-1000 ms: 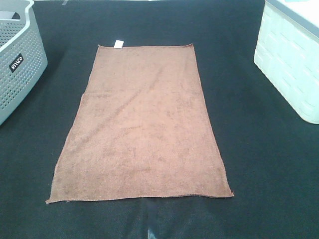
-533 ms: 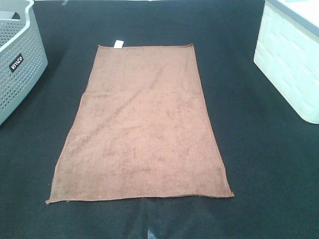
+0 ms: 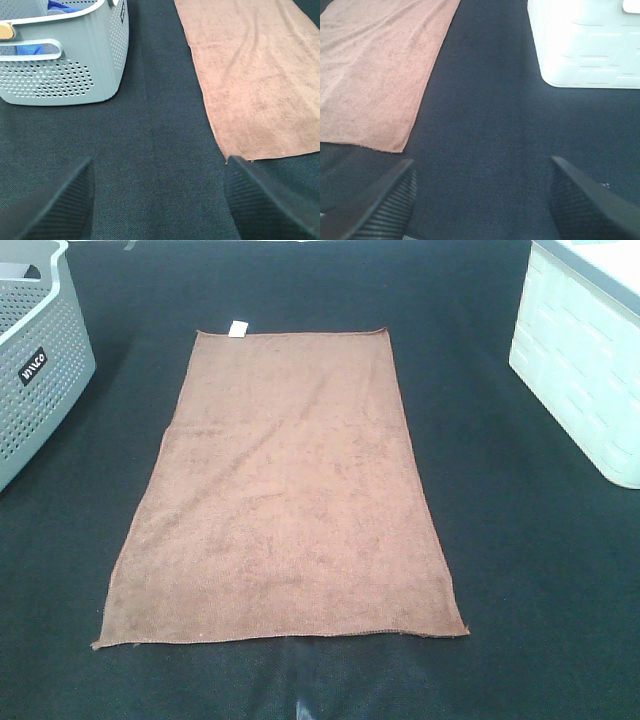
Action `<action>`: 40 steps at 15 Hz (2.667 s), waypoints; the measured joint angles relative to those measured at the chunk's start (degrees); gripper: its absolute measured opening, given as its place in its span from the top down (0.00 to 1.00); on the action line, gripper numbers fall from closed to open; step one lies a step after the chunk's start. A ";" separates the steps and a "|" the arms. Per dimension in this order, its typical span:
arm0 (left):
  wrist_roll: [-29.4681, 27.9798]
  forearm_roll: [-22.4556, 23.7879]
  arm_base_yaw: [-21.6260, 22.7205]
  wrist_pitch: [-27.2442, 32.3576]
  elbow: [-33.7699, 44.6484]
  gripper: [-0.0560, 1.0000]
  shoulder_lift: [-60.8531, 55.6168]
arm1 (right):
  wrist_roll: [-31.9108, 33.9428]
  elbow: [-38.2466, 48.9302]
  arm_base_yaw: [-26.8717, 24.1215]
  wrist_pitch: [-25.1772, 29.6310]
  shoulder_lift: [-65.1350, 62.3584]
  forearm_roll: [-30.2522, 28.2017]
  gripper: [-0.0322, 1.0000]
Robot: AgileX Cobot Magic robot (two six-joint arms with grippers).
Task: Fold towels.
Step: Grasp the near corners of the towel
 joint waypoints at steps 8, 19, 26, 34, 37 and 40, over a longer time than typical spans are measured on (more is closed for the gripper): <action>0.00 0.00 0.00 0.00 0.00 0.29 0.00 | 0.00 0.00 0.00 0.00 0.00 0.00 0.30; 0.00 0.00 0.00 0.00 0.00 0.29 0.00 | 0.00 0.00 0.00 0.00 0.00 0.00 0.30; 0.00 0.00 0.00 0.00 0.00 0.29 0.00 | 0.00 0.00 0.00 0.00 0.00 0.00 0.30; -8.82 -9.00 0.00 -24.69 -1.09 0.29 18.16 | 8.65 -4.30 0.00 -3.21 19.88 -0.06 0.30; -6.99 -22.80 0.00 -27.96 -1.09 0.29 34.49 | 8.88 -6.53 0.00 -5.73 36.38 0.97 0.30; -0.29 -27.90 0.00 -28.02 -1.09 0.29 44.92 | 8.31 -6.93 0.00 -6.99 45.03 4.18 0.30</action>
